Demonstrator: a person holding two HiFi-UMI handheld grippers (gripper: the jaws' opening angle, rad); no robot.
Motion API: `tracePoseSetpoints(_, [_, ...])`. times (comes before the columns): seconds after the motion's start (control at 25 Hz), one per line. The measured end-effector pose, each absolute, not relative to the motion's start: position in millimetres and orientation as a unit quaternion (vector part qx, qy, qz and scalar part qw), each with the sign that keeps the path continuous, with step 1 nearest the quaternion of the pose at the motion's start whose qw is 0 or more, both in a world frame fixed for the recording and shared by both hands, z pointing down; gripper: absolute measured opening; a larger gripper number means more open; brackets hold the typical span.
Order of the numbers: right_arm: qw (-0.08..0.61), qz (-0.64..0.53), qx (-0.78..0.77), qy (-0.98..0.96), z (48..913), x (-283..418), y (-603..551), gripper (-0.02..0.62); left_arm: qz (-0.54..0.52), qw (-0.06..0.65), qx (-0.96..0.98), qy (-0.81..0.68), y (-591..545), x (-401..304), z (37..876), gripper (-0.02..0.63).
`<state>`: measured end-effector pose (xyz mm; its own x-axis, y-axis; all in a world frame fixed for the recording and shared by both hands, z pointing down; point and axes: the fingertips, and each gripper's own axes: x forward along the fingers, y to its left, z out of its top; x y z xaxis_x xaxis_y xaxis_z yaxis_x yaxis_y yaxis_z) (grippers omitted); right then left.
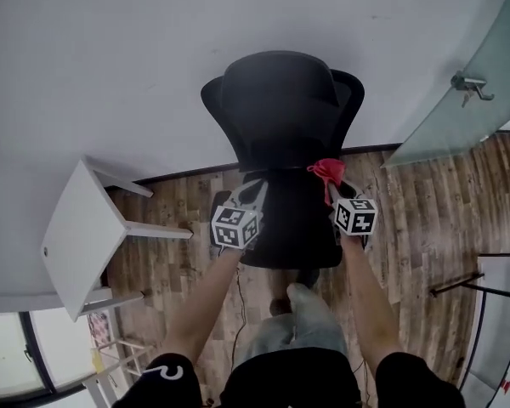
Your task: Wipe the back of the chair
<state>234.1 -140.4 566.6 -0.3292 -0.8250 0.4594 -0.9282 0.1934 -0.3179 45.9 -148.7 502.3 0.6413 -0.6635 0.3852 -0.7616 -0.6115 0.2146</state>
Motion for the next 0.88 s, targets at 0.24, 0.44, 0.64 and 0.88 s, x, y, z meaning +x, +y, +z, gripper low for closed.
tracePoseSetpoints(0.24, [0.096,0.228,0.547,-0.800,492,199,-71,0.071,0.109,0.149,0.903,-0.387,-68,21,449,0.025])
tracePoseSetpoints(0.44, [0.086,0.203,0.552,-0.804,436,181,-1,0.071,0.104,0.127,0.905,-0.393,2,-4,401,0.025])
tracePoseSetpoints(0.64, [0.045,0.202,0.557,-0.805,391,163,56,0.071,0.072,0.123,0.903,-0.405,59,-22,354,0.025])
tracePoseSetpoints(0.88, [0.011,0.196,0.545,-0.815,357,150,100,0.071,0.053,0.125,0.889,-0.437,108,-34,341,0.025])
